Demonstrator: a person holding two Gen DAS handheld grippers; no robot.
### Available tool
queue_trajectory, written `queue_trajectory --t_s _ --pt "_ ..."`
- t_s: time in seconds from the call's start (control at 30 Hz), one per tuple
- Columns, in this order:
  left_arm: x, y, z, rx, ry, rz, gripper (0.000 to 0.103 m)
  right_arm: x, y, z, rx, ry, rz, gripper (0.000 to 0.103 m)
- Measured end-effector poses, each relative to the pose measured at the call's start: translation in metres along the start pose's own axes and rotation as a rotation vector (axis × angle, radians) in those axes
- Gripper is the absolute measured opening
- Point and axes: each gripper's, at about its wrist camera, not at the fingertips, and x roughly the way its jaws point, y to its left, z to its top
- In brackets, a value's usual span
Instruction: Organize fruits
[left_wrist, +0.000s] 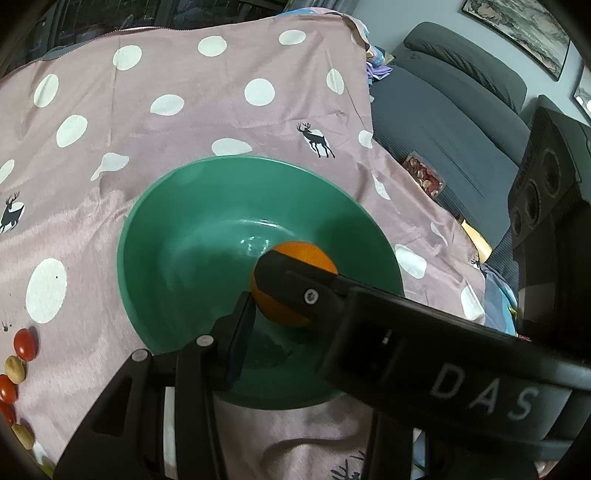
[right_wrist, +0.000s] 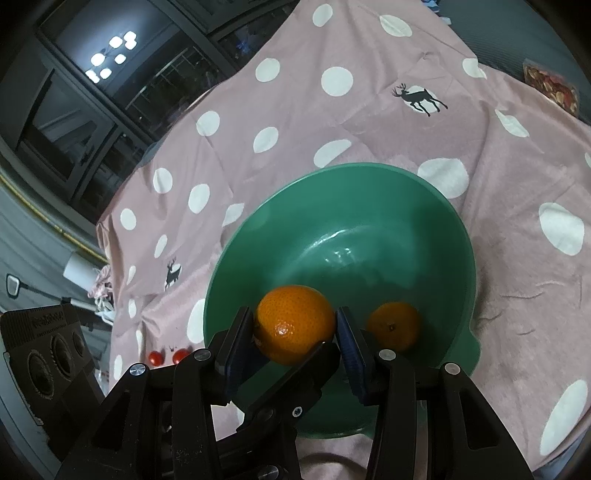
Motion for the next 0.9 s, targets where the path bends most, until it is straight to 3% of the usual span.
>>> queue_trajectory --t_s 0.47,0.73,0.9 --pt "0.006 0.003 0.005 -0.015 0.017 0.026 0.043 0.004 -0.001 0.003 0.013 0.002 -0.013 0.049" --pt "-0.008 0.001 0.003 0.003 -0.020 0.065 0.044 0.003 0.000 0.004 0.013 -0.020 -0.044 0.049" --pt "-0.031 0.007 -0.001 -0.015 -0.061 0.079 0.058 -0.005 0.005 0.004 -0.013 -0.065 -0.068 0.049"
